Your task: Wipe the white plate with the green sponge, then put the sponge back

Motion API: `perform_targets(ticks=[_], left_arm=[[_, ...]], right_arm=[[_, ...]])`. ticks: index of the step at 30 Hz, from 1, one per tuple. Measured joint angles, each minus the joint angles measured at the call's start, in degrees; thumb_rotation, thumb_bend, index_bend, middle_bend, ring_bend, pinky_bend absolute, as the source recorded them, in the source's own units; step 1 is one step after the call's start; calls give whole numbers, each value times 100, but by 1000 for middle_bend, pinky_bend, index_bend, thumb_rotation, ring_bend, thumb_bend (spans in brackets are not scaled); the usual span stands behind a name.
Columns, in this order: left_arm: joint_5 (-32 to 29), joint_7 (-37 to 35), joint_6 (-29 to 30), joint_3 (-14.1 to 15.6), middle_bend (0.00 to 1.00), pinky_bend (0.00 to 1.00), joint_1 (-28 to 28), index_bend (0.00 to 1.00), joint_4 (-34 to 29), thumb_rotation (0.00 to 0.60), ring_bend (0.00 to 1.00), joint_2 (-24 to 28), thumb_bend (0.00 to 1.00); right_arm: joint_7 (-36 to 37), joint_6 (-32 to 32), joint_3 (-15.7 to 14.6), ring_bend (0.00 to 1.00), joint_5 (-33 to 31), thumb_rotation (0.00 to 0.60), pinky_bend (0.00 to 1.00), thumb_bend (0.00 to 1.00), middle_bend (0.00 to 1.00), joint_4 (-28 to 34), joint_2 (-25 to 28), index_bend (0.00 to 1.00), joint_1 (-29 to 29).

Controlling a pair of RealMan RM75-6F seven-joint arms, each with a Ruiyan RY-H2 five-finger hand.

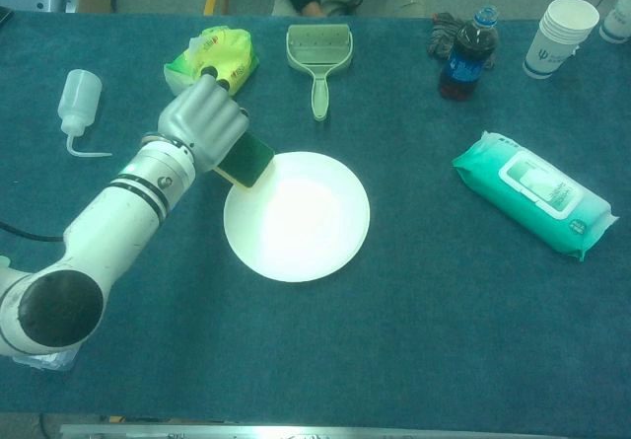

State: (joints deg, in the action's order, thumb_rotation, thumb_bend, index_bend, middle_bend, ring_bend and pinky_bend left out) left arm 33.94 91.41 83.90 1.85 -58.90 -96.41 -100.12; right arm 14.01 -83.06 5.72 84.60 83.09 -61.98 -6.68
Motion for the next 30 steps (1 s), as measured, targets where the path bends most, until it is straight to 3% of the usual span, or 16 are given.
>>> perform_targets(ticks=[15,30], left_arm=[[525,-1134,282,144,296,168,692,476,-921,600,187,1126,293],[900,-2661,-86,402,288,169,1559,403,-919,600,175,1810,293]], right_arm=[[-36,22,-15,210,53,585,404,324,315,29,-24,301,-31],[-187,65,-12,211,42,586,405,324,315,87,-67,302,-69]])
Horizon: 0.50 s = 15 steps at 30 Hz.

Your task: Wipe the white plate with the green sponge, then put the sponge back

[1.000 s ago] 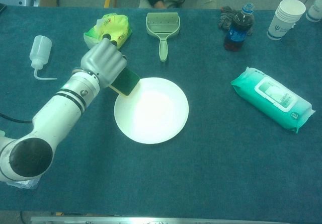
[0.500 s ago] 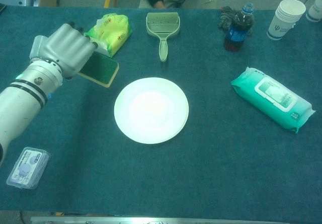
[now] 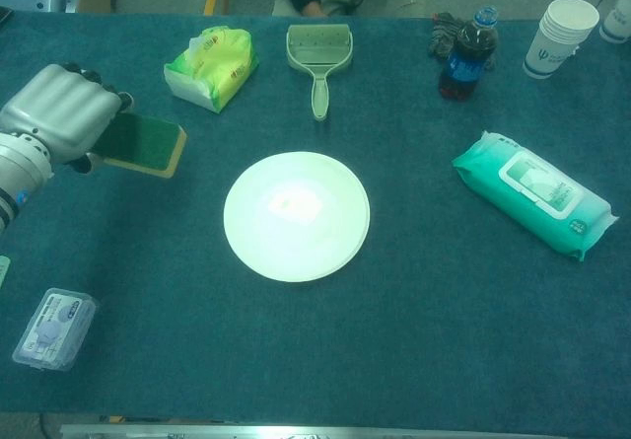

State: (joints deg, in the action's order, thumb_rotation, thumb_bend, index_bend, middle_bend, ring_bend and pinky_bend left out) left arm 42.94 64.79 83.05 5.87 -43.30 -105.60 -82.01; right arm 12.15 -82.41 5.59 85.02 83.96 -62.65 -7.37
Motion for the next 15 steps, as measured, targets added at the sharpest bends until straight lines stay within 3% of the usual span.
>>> perform_targets(ticks=[8,15], left_arm=[[-378,-46,-525,6,266,168,113,353,20,598,161,144,293],[-681,-24,-691,-49,149,162,162,138,23,553,47,177,293]], right_arm=[[-103,44,-4,210,1,587,404,324,315,58,-28,302,-34],[-145,31,4,211,-11,587,404,323,315,98,-16,302,-35]])
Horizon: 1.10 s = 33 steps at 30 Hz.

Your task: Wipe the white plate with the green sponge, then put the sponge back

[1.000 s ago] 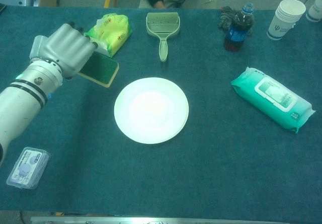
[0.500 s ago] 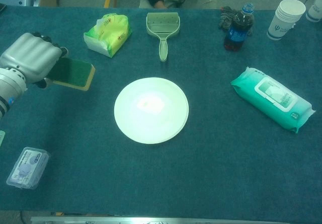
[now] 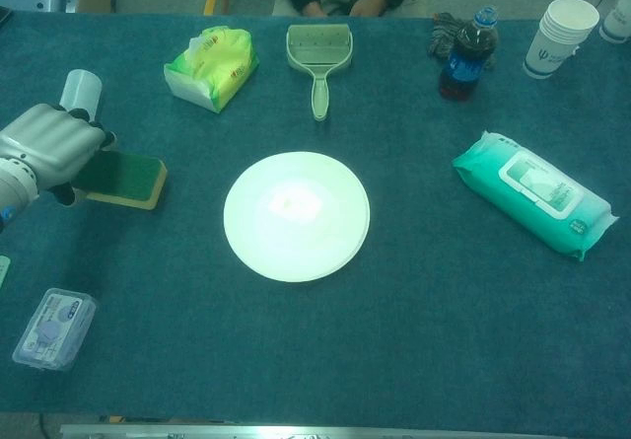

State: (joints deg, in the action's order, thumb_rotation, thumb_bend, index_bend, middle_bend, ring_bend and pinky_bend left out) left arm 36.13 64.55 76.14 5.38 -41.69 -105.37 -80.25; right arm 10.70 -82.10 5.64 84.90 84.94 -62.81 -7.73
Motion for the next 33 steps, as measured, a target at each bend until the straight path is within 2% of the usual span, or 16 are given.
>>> perform_targets(ticks=[4,11,16,25,28,33], left_arm=[[21,-166,-22,-43,114,157,48,58,-51,546,29,62,293],[384,-761,-55,-107,114,157,210,70,-113,560,40,238,293],[1111,-1733,-6,-154,161,157,467,142,-16,598,55,406,293],[2909,-3523,578,-119,242,156,1203,231,590,600,120,821,293],[3212,-4002,851,-106,251,156,1560,241,783,600,130,1033,293],[3325,-4197,1064,-101,252,157,1980,242,768,600,130,1436,292]], right_arm=[[-6,-8,-2,211,-6,586,405,324,315,23,17,302,9],[10,-16,-7,211,-50,587,404,324,315,26,22,301,40],[-74,-20,-5,210,-127,586,405,324,315,21,18,302,77],[-302,-208,7,211,-347,587,404,324,315,164,99,302,297],[-328,-260,0,211,-399,587,404,324,315,200,125,302,378],[-350,-284,-13,210,-414,587,405,325,315,210,119,301,432]])
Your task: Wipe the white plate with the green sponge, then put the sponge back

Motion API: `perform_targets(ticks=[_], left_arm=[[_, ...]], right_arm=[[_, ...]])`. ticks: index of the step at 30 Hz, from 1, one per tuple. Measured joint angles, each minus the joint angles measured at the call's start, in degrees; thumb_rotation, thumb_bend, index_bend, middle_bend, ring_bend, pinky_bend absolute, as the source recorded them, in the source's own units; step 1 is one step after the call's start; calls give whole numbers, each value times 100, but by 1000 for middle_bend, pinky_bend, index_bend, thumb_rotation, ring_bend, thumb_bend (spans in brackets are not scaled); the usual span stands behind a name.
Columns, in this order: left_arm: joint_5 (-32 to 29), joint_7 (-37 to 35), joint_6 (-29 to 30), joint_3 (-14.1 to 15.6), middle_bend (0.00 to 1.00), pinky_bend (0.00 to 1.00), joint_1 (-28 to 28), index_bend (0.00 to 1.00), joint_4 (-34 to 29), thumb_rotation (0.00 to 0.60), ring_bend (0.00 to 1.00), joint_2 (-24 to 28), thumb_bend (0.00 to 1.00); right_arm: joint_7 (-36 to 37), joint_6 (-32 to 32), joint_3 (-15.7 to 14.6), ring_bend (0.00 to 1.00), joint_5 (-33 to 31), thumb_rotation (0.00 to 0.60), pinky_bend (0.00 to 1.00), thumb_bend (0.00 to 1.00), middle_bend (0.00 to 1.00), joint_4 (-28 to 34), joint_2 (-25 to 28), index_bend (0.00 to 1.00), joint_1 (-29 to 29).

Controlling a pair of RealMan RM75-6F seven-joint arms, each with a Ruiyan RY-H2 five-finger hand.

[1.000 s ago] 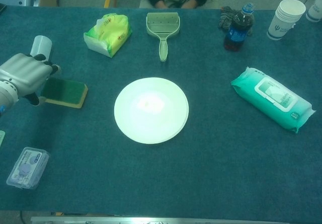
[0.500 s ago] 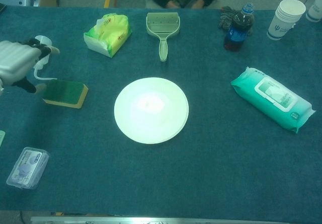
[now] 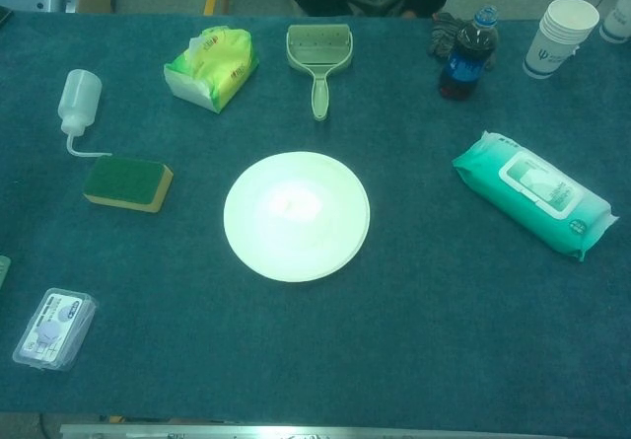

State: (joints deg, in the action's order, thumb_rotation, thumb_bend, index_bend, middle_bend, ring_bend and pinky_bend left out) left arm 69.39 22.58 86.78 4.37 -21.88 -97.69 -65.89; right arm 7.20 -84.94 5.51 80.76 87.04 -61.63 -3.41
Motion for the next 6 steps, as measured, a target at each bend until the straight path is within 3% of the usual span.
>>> perform_targets(ticks=[6], left_arm=[[48,-151,113,-86,259,157,310,242,-51,600,130,106,293]], right_arm=[[-5,77,11,211,29,588,404,324,315,-41,-95,301,-48]])
